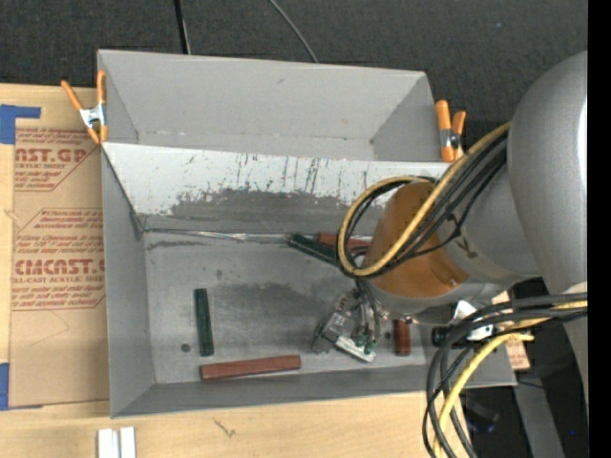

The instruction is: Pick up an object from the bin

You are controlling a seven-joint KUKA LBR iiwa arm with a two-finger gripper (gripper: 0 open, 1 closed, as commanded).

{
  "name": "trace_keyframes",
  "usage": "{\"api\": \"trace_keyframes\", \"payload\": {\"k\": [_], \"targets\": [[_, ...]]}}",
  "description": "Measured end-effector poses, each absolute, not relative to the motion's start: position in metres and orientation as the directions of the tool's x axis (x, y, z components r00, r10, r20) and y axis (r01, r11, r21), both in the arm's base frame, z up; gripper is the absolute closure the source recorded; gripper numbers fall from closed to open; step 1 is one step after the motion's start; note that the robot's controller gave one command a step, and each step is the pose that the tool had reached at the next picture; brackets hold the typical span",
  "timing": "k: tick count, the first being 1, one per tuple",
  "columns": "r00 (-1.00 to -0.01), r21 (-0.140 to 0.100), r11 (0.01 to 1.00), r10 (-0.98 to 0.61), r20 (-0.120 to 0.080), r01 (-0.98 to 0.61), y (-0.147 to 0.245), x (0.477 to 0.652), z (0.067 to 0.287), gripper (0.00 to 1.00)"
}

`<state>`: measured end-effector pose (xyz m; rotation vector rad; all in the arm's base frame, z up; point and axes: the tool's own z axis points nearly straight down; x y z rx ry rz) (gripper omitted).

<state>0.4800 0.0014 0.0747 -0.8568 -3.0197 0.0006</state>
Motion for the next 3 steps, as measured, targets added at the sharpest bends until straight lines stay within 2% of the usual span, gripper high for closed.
{"api": "trace_keyframes", "payload": {"k": [1,2,3], "targets": [[-0.851,-0.004,0.851,0.526,0.007,0.525,0.001,0.479,0.083,1.00],[-0.851,-0.005,0.851,0.525,0.009,0.525,0.001,0.478,0.106,1.00],[-0.851,-0.001,0.851,0.525,0.000,0.525,0.002,0.479,0.171,1.00]]}}
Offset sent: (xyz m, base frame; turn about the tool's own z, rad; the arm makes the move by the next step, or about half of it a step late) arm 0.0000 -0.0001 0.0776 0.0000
